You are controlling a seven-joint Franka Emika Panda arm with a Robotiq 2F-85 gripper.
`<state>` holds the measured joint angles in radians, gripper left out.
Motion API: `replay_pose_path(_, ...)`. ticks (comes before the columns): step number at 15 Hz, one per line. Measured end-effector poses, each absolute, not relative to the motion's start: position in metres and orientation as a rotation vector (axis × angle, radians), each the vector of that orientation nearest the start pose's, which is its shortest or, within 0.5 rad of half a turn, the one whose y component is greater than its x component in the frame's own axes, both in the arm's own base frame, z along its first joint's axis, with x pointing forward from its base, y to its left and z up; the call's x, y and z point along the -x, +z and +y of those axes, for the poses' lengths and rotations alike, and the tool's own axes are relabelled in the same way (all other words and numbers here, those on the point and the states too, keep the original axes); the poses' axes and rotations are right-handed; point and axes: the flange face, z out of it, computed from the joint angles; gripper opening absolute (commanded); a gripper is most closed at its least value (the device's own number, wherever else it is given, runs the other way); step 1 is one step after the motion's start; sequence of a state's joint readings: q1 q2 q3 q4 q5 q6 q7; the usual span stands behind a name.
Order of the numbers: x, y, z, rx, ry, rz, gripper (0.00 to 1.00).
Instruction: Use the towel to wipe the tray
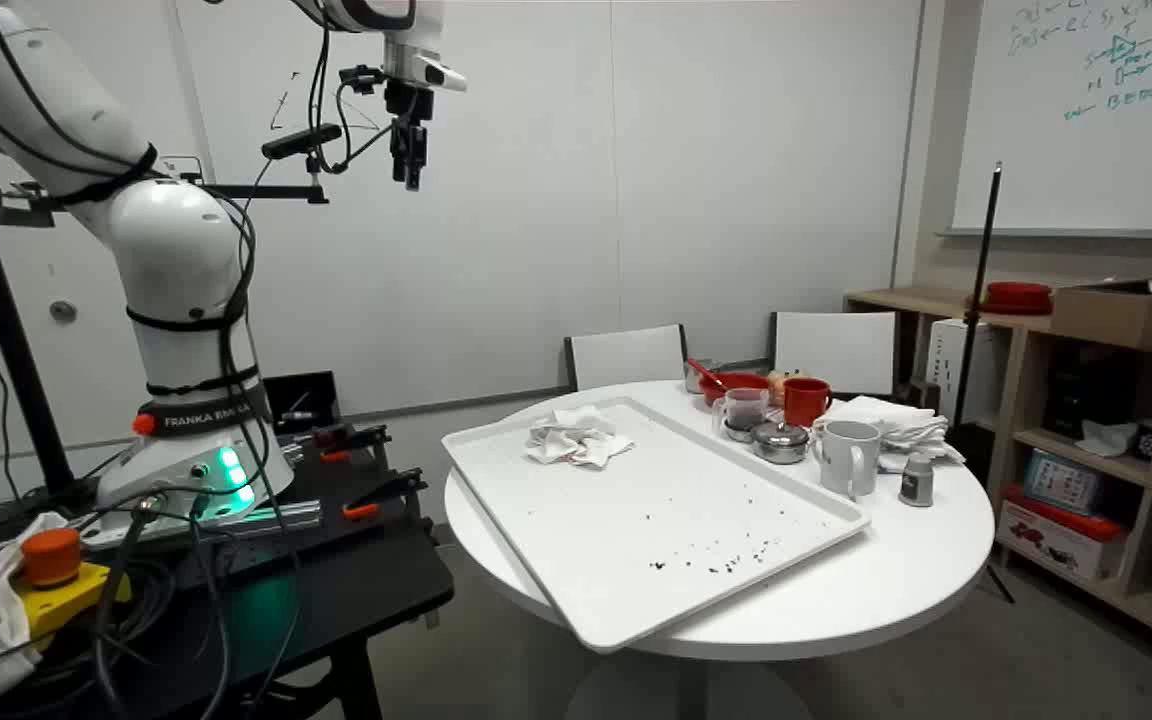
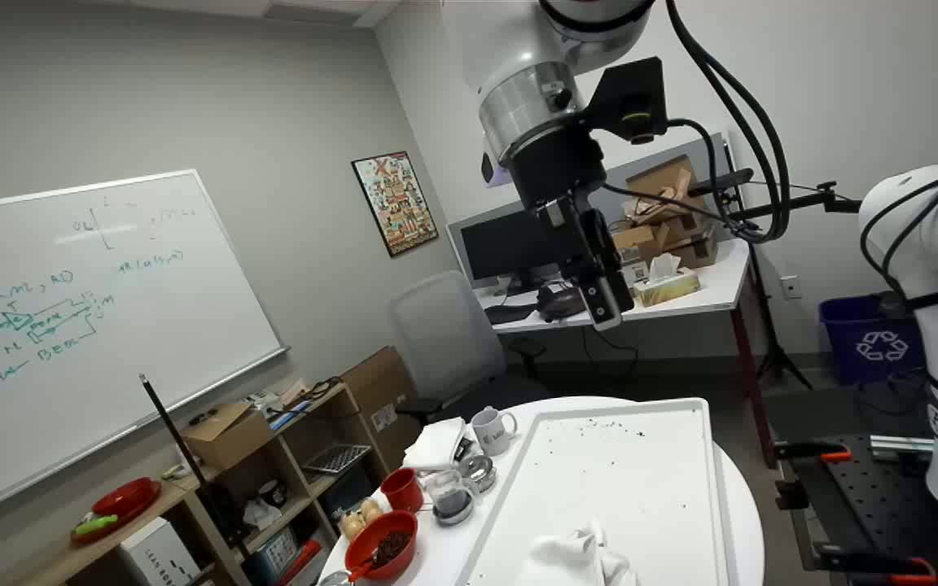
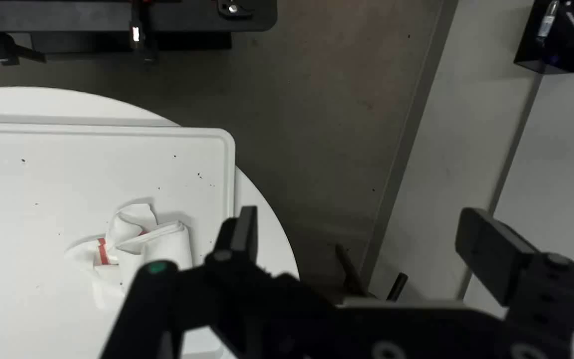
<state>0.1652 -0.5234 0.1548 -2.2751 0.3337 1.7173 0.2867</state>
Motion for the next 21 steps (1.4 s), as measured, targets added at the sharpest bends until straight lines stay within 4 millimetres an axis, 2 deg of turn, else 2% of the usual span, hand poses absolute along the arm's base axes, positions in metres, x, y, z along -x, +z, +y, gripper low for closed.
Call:
replay_pose_path(9, -0.361, 0.55, 0.161, 2.906, 0.157, 0.065, 1.0)
replay_pose_path(12, -0.368, 0.545, 0.155, 2.907, 0.162, 0.093, 1.0)
replay_pose_path(16, -0.405, 0.52, 0.129, 2.917, 0.136, 0.213, 1.0)
replay_pose_path(21, -0.462, 0.466, 0.087, 2.983, 0.075, 0.392, 1.0)
